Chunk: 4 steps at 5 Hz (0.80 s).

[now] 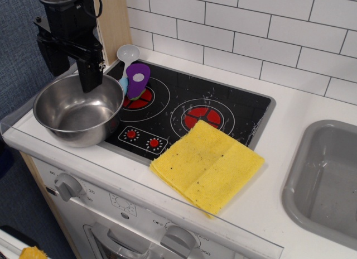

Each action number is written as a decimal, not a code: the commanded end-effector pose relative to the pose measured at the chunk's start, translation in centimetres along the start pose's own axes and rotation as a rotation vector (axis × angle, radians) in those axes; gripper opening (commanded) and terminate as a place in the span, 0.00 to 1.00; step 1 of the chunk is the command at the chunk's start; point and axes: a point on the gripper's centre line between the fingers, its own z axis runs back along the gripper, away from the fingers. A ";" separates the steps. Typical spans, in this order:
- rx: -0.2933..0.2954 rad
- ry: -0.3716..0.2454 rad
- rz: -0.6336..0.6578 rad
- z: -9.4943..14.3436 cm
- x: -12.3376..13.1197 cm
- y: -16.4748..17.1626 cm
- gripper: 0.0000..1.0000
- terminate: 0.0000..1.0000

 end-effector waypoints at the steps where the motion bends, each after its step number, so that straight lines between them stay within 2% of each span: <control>1: 0.000 0.000 0.000 0.0 0.0 0.0 1.00 0.00; 4: -0.078 -0.047 0.197 1.0 8.2 4.3 1.00 0.00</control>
